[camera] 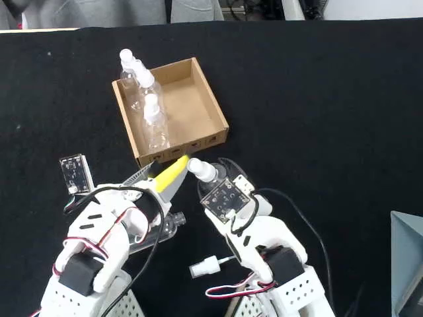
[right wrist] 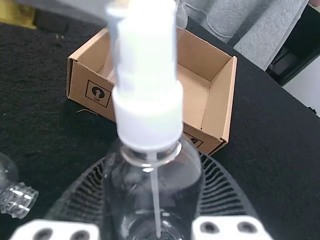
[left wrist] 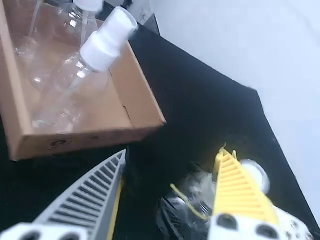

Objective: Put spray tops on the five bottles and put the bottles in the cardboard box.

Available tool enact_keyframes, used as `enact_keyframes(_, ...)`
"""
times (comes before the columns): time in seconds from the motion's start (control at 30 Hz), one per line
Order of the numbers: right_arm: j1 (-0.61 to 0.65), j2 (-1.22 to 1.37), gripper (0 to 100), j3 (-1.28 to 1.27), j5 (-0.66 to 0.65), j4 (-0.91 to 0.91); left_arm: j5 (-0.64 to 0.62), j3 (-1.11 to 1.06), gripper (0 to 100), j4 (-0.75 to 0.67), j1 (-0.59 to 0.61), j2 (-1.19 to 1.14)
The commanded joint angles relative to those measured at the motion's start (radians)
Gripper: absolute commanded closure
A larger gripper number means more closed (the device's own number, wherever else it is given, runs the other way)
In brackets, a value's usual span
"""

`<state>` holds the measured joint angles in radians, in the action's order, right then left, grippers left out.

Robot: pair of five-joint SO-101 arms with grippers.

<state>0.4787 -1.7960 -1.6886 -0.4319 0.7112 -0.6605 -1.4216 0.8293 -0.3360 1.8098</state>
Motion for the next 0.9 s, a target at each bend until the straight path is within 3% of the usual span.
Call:
enact_keyframes(0.0,-0.043,-0.047,90.0,0.01,-0.003,-0.032,0.008,0.067,74,-0.002,0.116,0.011)
enact_keyframes(0.2,-0.146,-0.047,90.0,0.081,0.005,-0.037,0.008,0.067,74,-0.003,0.222,0.011)
enact_keyframes(0.87,-0.236,-0.035,90.0,0.374,-0.003,0.061,0.008,0.008,74,-0.035,0.225,0.011)
